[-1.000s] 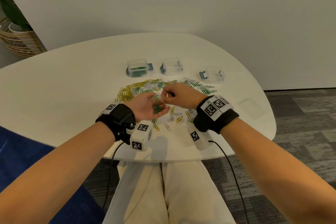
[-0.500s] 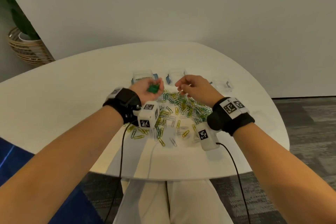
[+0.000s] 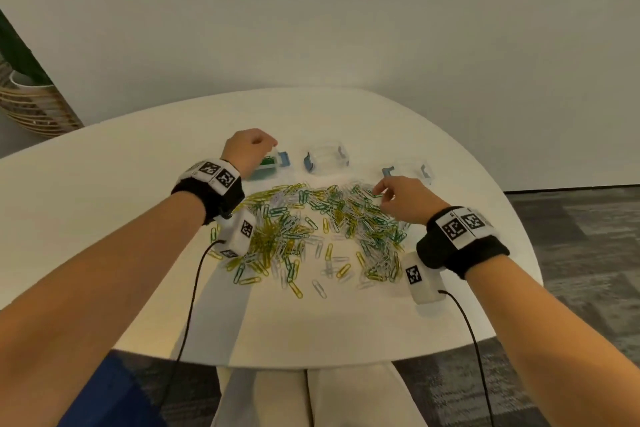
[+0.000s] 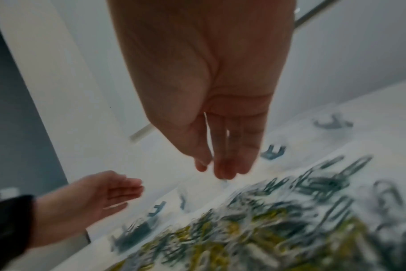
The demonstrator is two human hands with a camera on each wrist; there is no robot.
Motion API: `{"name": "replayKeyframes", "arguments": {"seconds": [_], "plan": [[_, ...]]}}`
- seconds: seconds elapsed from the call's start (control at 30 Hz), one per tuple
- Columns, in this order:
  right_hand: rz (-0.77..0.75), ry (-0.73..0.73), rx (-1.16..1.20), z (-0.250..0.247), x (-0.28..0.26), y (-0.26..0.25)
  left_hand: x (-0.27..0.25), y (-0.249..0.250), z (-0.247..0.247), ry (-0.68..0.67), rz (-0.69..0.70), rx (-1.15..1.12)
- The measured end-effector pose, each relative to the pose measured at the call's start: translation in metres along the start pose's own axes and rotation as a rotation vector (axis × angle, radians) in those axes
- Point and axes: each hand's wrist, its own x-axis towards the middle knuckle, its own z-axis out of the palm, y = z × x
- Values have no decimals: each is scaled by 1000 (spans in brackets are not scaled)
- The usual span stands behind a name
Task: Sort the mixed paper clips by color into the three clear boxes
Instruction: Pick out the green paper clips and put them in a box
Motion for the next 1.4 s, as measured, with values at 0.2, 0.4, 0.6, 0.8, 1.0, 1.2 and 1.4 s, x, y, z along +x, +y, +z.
{"name": "replayKeyframes", "arguments": {"seconds": [0.2,0.4,0.6,0.8,1.0,1.2,1.4], "plan": [[344,-337,-97,1,-36,49,-89,-39,-44,-475,-325,667],[244,-228,-263,47,-56,35,-135,-60,-17,-492,-303,724],[152,-141,-147,77,-50,-1,-145,-38,39,-330,-237,519],[117,-91,-29,70,-71,-16,-158,-9,53,-281,-257,454],[150,-157,-123,80,-109,-1,-196,-12,43,-321,-315,693],[87,-81,-133,108,-90,-33,-204,7,72,-248,-250,561],[140,-72,-183,110,-55,-52,-186,23,73,-221,-273,566]]}}
